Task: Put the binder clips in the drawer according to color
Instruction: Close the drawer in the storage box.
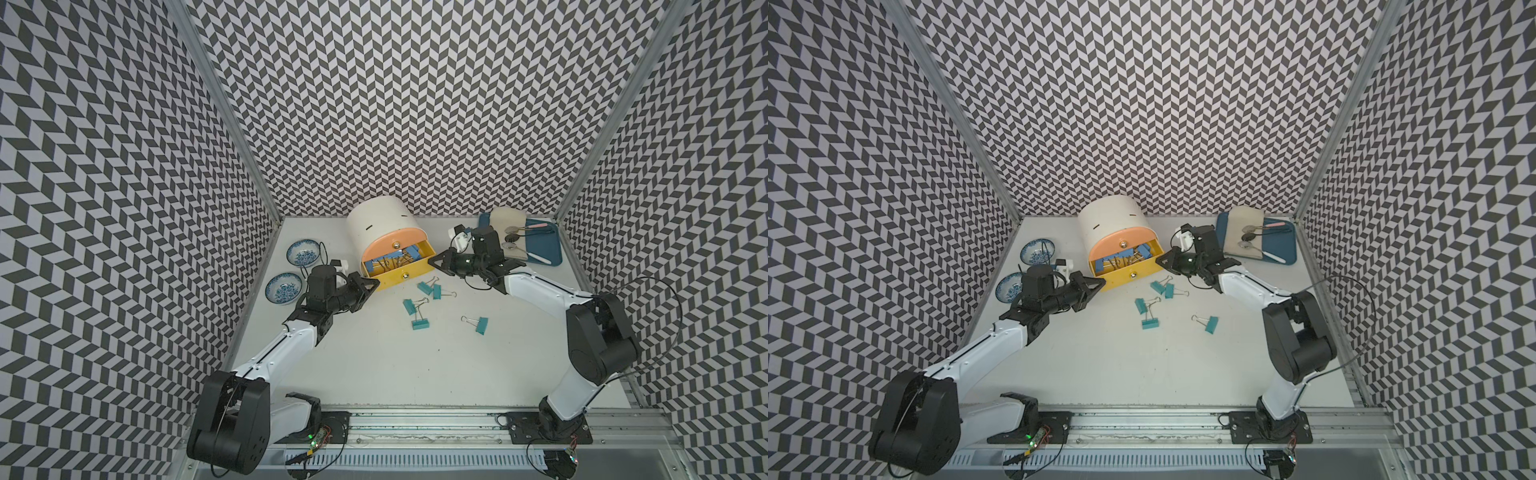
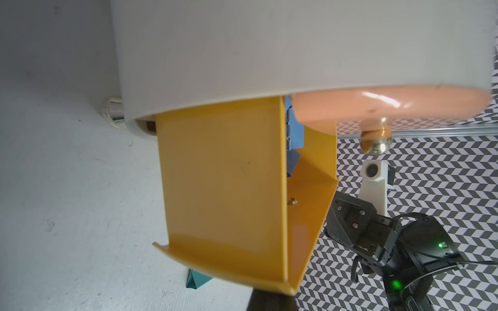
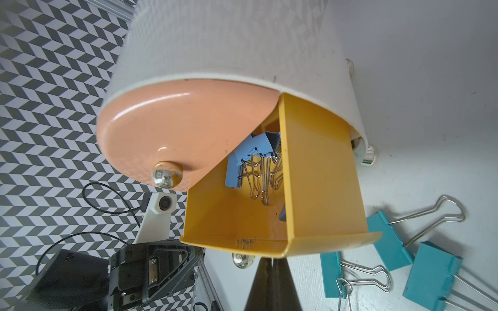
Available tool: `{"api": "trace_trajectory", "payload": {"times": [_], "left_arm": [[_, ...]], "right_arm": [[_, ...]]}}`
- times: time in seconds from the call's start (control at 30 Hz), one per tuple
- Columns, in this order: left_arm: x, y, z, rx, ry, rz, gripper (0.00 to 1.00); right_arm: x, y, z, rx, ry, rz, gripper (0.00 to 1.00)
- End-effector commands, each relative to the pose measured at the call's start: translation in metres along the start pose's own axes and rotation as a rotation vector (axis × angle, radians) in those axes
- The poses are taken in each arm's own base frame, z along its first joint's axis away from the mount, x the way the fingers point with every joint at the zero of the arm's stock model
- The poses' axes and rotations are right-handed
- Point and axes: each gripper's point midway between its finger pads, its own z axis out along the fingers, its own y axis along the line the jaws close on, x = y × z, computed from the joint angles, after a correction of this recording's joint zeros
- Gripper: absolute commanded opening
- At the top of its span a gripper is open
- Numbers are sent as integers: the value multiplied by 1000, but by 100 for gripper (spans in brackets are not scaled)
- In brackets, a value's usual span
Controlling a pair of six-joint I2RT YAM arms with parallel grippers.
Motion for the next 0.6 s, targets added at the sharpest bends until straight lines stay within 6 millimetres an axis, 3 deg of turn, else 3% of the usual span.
{"api": "trace_trajectory", "payload": {"times": [0.0, 0.57], "left_arm": [[-12, -18, 0, 46, -24, 48, 0], [-36, -16, 11, 30, -41, 47, 0]], "right_arm": [[-18, 11, 4, -43, -40, -33, 0], [-40, 5, 30, -50, -41, -16, 0]]}}
